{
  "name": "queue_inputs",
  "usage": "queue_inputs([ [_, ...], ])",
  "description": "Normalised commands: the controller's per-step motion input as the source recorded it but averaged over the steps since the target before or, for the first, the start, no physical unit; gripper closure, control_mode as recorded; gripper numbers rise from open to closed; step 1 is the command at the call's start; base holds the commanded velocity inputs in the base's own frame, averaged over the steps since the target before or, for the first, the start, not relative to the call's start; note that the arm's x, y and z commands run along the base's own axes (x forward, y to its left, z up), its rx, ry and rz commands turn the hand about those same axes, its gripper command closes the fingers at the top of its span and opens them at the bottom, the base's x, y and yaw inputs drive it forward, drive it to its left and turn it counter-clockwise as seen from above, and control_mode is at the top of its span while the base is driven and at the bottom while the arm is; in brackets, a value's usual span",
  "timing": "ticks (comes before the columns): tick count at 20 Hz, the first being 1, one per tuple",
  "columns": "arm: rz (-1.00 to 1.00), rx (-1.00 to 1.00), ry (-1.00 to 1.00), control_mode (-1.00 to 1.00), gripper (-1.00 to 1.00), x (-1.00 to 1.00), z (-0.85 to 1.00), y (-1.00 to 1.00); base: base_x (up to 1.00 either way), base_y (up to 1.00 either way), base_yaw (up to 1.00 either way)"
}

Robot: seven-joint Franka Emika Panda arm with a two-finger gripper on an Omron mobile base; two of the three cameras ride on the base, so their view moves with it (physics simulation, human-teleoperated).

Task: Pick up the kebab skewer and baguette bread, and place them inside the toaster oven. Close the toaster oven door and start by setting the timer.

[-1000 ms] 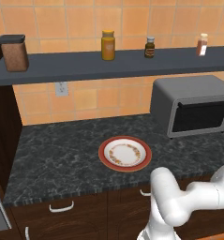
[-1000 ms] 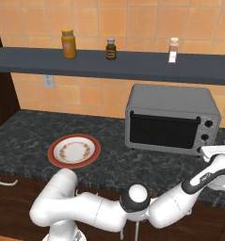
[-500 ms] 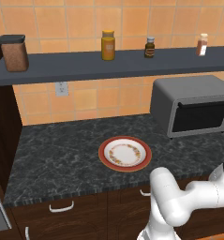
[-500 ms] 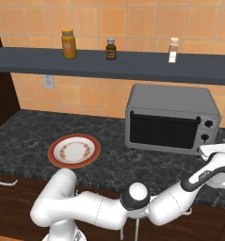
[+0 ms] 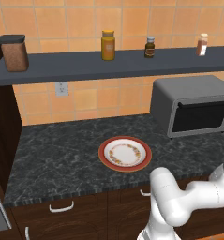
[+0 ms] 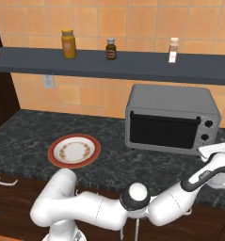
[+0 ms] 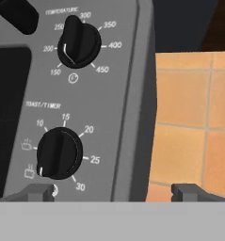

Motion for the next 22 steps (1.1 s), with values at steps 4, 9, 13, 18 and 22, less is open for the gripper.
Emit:
queue_inputs([
  [4,-0.13,0.0,0.0,-1.0,-1.0,0.02,0.0,0.44,0.0,0.0,0.0],
  [9,-0.18,-0.02,0.02,-1.0,-1.0,0.35,0.0,0.51,0.0,0.0,0.0],
  [13,-0.21,-0.04,0.03,-1.0,-1.0,0.59,-0.01,0.54,0.0,0.0,0.0],
  [18,-0.17,-0.03,0.04,-1.0,-1.0,0.5,0.0,0.04,0.0,0.0,0.0],
  [22,-0.15,0.0,0.0,-1.0,-1.0,0.01,0.14,0.09,0.0,0.0,0.0],
])
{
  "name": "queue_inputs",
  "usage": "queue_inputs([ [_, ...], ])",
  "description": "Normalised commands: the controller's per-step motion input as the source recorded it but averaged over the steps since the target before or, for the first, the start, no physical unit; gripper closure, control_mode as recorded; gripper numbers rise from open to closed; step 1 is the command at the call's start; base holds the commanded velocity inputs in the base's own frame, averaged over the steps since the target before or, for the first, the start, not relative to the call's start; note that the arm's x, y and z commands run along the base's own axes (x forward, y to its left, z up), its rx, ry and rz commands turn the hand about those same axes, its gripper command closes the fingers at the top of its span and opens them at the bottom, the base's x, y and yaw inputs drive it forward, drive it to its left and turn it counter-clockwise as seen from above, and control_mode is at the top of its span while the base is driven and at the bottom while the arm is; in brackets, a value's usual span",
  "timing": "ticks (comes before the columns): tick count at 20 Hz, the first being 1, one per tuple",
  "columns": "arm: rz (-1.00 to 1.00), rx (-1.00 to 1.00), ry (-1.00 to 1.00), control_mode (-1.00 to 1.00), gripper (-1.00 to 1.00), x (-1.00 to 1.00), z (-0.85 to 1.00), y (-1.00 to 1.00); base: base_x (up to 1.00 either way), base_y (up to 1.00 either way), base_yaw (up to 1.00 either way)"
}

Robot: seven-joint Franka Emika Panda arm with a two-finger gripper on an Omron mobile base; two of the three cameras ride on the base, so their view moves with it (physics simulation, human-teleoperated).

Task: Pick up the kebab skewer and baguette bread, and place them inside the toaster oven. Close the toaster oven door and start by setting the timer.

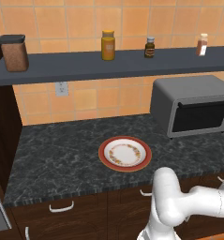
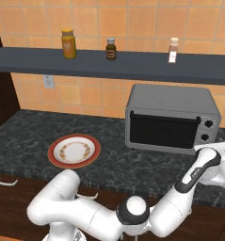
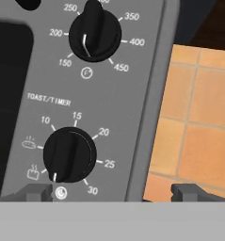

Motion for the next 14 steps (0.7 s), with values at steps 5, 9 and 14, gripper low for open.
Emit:
queue_inputs([
  [5,-0.13,0.0,0.0,-1.0,-1.0,0.0,0.13,0.21,0.0,0.0,0.0],
  [9,-0.15,-0.01,0.0,-1.0,-1.0,0.0,0.03,0.5,0.0,0.0,0.0],
  [14,-0.13,0.0,0.0,-1.0,-1.0,0.05,0.14,0.27,0.0,0.0,0.0],
])
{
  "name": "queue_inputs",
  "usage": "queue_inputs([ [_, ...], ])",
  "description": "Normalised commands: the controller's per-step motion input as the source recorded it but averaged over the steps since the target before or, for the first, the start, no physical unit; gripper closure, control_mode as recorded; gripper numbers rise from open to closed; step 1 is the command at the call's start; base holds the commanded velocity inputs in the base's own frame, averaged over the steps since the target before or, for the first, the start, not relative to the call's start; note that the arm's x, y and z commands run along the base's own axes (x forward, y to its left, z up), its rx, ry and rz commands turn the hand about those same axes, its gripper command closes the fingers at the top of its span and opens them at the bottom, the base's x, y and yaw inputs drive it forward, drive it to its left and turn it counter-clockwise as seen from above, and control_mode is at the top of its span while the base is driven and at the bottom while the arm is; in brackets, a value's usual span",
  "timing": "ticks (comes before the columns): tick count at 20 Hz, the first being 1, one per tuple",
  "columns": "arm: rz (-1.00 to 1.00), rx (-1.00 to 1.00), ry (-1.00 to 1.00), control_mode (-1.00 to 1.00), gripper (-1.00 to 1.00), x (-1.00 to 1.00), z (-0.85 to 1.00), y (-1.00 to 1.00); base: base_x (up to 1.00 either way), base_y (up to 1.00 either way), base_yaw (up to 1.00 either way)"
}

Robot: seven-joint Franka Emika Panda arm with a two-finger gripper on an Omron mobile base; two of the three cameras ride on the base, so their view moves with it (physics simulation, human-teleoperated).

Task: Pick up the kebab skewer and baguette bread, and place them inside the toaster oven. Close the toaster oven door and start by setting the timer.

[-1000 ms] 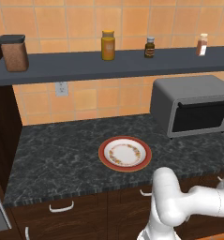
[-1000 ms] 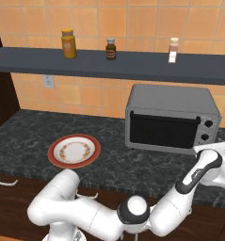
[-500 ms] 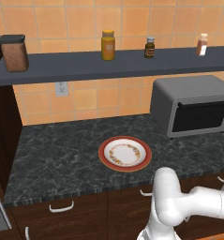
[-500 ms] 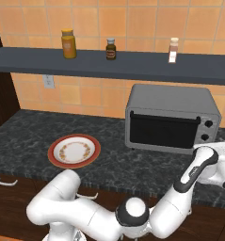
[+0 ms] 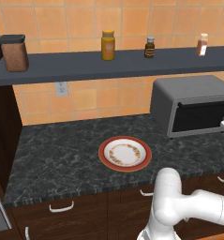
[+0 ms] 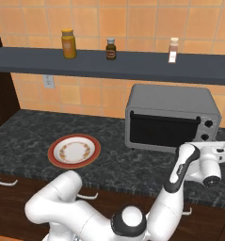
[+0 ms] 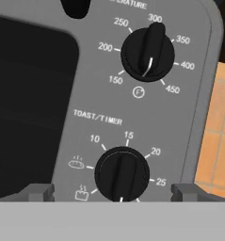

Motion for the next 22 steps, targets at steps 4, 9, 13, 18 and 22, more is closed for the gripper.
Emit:
queue_inputs([
  [4,-0.12,0.0,0.0,-1.0,-1.0,0.26,0.31,0.0,0.0,0.0,0.0],
  [9,-0.08,-0.02,0.0,-1.0,-1.0,0.12,0.07,-0.02,0.0,0.0,0.0],
  [13,-0.04,0.0,0.0,-1.0,-1.0,0.01,0.21,-0.09,0.0,0.0,0.0],
  [18,-0.03,-0.01,0.0,-1.0,-1.0,0.0,0.23,-0.03,0.0,0.0,0.0],
  [22,-0.03,-0.02,0.0,-1.0,-1.0,-0.01,0.18,-0.08,0.0,0.0,0.0],
])
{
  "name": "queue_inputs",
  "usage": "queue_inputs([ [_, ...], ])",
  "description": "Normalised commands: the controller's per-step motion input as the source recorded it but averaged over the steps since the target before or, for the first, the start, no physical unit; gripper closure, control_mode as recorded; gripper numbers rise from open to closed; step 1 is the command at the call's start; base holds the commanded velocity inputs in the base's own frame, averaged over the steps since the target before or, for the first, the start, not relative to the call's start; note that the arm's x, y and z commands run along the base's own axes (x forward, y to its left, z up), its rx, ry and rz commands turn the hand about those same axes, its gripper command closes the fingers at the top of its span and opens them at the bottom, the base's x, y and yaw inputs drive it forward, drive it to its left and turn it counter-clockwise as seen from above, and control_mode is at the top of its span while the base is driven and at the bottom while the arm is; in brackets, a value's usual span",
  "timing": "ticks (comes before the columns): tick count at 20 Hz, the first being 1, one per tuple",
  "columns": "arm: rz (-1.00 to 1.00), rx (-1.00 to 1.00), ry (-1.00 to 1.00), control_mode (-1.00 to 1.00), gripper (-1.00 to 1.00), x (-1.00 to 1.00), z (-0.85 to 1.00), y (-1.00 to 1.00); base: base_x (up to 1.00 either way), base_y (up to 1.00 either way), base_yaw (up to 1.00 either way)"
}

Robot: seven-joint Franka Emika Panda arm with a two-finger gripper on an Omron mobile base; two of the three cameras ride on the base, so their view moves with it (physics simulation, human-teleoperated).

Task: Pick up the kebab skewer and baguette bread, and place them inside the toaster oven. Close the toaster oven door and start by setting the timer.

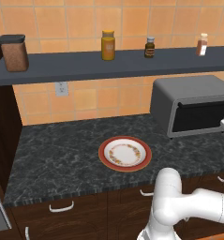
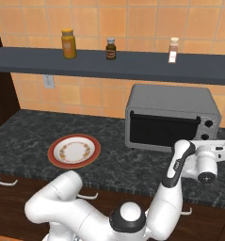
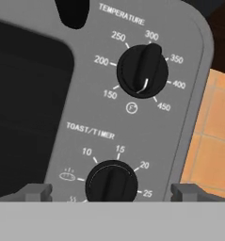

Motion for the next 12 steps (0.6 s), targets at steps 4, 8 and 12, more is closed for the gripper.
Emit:
queue_inputs([
  [4,-0.01,-0.02,0.0,-1.0,-1.0,0.0,0.0,0.0,0.0,0.0,0.0],
  [8,0.0,-0.03,0.0,-1.0,-1.0,0.0,0.0,0.0,0.0,0.0,0.0],
  [12,0.0,-0.04,0.0,-1.0,1.0,0.0,0.0,0.0,0.0,0.0,0.0],
])
